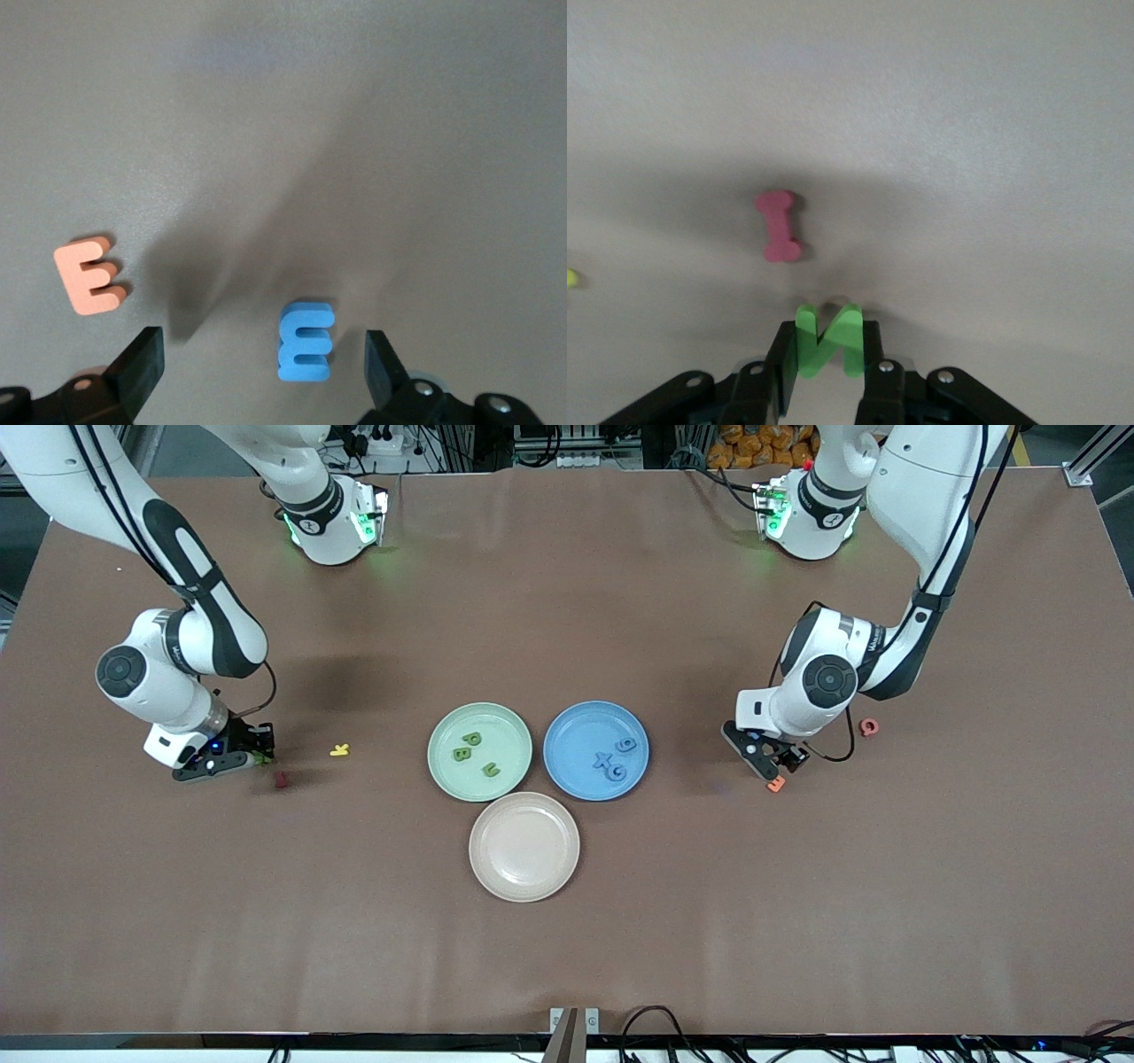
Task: Sort letters by color into matching plates
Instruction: 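Grasp the blue E with the left gripper while the right gripper lifts the N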
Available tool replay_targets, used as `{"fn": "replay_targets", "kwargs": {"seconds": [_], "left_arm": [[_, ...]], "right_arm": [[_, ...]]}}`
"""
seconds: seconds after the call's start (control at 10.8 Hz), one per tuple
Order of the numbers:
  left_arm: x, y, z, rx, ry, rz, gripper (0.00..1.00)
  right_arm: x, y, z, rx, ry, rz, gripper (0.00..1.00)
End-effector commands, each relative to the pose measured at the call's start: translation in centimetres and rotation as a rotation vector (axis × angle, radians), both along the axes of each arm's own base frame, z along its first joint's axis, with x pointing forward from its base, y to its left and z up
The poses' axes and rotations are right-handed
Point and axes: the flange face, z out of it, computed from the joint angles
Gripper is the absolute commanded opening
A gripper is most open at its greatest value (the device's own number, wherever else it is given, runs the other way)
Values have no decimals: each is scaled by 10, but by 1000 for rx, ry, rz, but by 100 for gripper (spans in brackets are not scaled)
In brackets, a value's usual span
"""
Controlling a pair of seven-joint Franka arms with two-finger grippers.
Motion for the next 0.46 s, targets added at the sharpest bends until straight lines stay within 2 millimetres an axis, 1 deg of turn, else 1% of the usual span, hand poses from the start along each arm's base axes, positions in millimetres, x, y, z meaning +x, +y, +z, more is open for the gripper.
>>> {"fn": "replay_targets", "kwargs": {"seconds": [0.0,0.18,0.28,0.37], "left_arm": [[-5,1,1,7,1,12,100],[-4,1,-1,1,-10,14,100],[-3,0,-1,-2,-18,15,100],[-4,1,-1,-5,-24,16,100]], "right_arm": [[18,24,33,-14,36,-119,23],[26,45,46,37,60,-188,23],[28,51,52,67,53,-219,23],[30,67,58,118,44,-265,23]]}}
